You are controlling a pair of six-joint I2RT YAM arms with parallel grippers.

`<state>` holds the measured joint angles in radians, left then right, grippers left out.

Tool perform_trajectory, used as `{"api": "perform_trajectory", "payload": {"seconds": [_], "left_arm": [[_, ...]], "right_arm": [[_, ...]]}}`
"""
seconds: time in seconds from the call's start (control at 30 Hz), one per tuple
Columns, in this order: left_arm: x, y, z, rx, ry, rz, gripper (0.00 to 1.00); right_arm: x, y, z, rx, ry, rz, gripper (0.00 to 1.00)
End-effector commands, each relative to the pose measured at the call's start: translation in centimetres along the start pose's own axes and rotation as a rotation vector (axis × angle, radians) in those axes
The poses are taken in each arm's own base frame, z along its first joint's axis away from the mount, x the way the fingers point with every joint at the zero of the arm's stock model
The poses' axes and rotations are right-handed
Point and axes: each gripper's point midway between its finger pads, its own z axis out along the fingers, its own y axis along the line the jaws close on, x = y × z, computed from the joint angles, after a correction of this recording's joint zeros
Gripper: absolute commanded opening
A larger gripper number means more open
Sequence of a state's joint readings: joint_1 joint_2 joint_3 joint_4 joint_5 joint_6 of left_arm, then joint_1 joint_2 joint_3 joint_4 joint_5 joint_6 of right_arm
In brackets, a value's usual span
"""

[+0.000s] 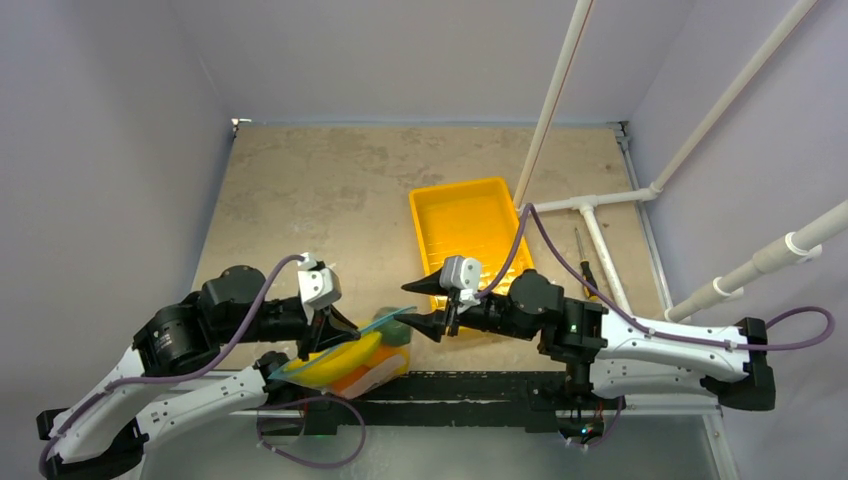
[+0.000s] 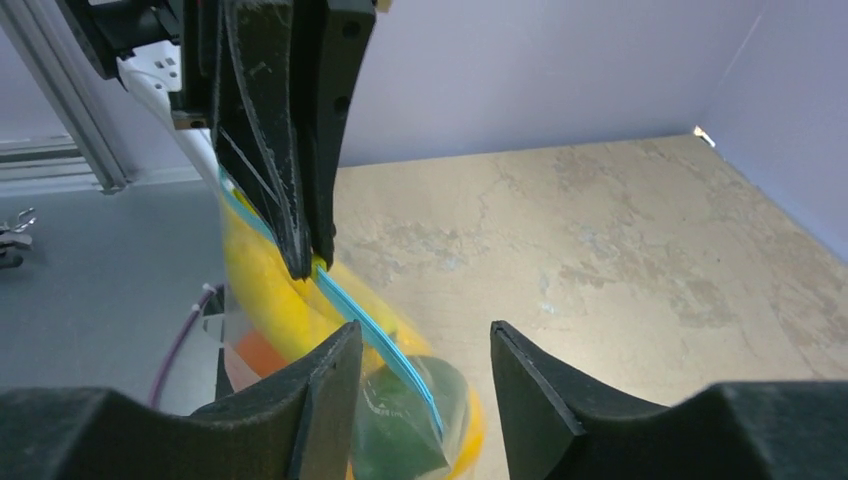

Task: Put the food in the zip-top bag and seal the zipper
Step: Zip the zipper food storage bag at the center of the board.

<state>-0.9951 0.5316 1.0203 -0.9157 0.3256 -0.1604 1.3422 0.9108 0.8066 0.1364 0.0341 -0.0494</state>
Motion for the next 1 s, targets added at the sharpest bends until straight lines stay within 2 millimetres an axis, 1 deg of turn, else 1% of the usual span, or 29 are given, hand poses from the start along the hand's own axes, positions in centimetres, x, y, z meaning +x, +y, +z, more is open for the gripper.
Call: {"api": "perform_trajectory", "payload": {"seconds": [0.0,0.07,0.2,0.3,0.43,0.6,0.7,0.83,0.9,0.97], "left_arm": [[-2.7,-1.0,-1.1,0.033,-0.09,0.05,0.0],[-2.5,-1.1,-1.0,0.039,-0.082,0.049,0.0],[-2.4,-1.1,-0.8,0.046,-0.071,0.055,0.0],[-2.5,-1.1,-0.7,0.051,-0.069,0.059,0.0],[-2.4,-1.2,-0.6,0.056,-0.067,0.058,0.0],[-2.3,-1.3,-0.6,0.065,-0.072,0.057,0.0],[-2.3,-1.3,-0.6,0.064,-0.074,0.058,0.0],[-2.3,-1.4,-0.5,0.067,-0.084,0.056,0.0],[-2.4,-1.4,-0.5,0.069,-0.086,0.054,0.0],[-2.4,-1.4,-0.5,0.07,-0.088,0.053,0.0]], "right_arm": [[-3.7,0.9,0.8,-0.071,-0.06,-0.069,0.54],[-3.3,1.5,1.4,-0.108,-0.035,-0.095,0.55],[-2.2,1.9,2.7,-0.147,0.02,-0.139,0.57],[-1.4,2.6,3.3,-0.202,0.059,-0.185,0.58],[-0.9,3.8,3.7,-0.28,0.07,-0.216,0.58],[1.1,4.7,4.0,-0.342,0.129,-0.221,0.58],[2.1,4.7,4.4,-0.34,0.159,-0.216,0.57],[3.3,4.9,5.0,-0.345,0.185,-0.202,0.51],[3.6,4.8,5.4,-0.336,0.191,-0.198,0.43],[3.7,4.6,5.7,-0.324,0.191,-0.195,0.32]]}}
